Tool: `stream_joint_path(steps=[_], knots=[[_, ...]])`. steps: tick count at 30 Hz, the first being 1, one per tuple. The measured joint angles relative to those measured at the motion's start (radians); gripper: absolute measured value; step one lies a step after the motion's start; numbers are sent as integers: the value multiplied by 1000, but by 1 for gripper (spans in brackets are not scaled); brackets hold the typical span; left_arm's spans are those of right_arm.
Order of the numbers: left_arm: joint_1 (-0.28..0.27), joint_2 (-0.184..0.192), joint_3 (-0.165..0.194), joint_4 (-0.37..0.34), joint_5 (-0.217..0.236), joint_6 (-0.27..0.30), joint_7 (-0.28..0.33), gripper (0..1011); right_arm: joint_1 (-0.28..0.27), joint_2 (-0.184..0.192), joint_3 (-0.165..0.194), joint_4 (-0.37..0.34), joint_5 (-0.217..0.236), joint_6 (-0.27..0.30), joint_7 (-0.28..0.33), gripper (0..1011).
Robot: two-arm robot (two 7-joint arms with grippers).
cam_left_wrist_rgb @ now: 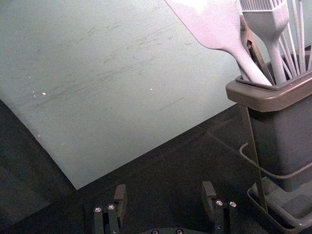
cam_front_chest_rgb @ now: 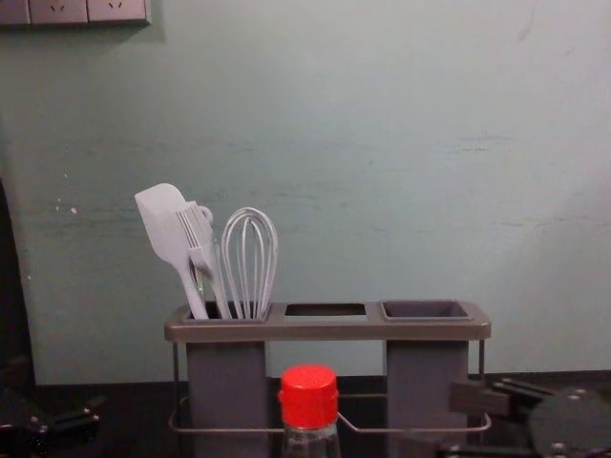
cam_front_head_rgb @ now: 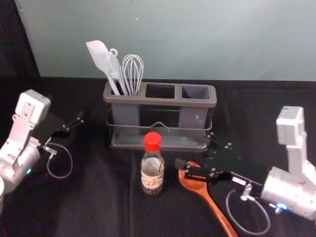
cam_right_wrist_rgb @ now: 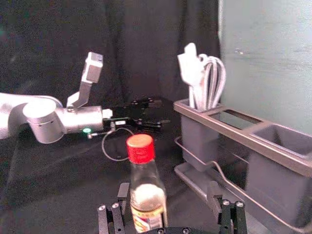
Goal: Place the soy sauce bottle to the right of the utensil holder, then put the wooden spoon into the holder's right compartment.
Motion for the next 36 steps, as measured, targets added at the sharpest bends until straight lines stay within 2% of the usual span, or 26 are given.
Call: stream_joint_path(steps=[11,16,29,36], knots=[[0,0,0,0,0,0,0,1005,37,-24,-53,-20,-49,24,12,1004],[0,0,0,0,0,0,0,1005,46,-33,-61,-21,-52,31,14,1004],[0,0,0,0,0,0,0,1005,116,-101,-100,39,-57,46,12,1004],[0,0,0,0,0,0,0,1005,134,-118,-115,55,-62,49,11,1004]])
